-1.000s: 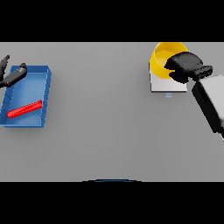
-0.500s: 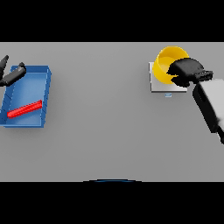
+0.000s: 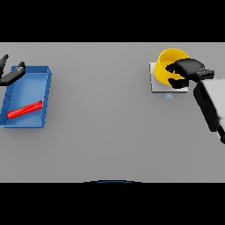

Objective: Pick up the red beaker and tilt it to pour out 1 green nut into yellow bowl. Pick up the yellow bowl and place it on the metallic measuring scale.

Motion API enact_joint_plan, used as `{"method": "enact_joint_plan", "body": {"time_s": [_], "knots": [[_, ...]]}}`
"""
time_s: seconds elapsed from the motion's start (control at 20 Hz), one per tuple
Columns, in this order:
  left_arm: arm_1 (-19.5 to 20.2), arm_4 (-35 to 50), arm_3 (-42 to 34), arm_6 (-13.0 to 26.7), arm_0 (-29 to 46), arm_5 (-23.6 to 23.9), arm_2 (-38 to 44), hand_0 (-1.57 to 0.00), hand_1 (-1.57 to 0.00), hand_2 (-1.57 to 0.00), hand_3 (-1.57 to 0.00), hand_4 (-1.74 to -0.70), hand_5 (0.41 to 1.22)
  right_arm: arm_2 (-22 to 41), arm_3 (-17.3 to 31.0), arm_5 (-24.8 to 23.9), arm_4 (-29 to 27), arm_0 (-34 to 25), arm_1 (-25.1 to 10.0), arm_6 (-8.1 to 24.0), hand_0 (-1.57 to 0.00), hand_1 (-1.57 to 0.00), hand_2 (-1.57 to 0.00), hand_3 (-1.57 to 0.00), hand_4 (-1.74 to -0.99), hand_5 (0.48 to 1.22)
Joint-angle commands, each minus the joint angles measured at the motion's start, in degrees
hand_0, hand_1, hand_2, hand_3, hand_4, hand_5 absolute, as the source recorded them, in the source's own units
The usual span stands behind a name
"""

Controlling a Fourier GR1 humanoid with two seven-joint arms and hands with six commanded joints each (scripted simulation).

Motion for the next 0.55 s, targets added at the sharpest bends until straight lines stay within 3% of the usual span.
{"method": "enact_joint_plan", "body": {"time_s": [0.0,0.2,0.5], "knots": [[-0.11,0.14,-0.07,-0.01,0.22,0.07,0.06,0.00,0.00,0.00,0.00,-0.84,0.764,-0.22,0.52,0.00,-0.14,0.02,0.04,0.14,-0.61,-0.56,-0.47,-0.39,-1.496,0.890],[-0.38,-0.43,1.28,-0.39,-0.13,0.19,-0.18,0.00,0.00,0.00,0.00,-0.83,0.750,0.57,0.43,0.07,0.43,0.30,0.34,-0.12,-0.25,-0.24,-0.19,-0.16,-1.448,0.824],[0.03,-0.59,0.88,-0.43,-0.31,0.07,-0.20,0.00,0.00,0.00,0.00,-0.83,0.760,1.30,0.72,1.98,1.00,-0.10,0.08,0.84,-0.06,-0.06,-0.05,-0.04,-1.390,0.779]]}}
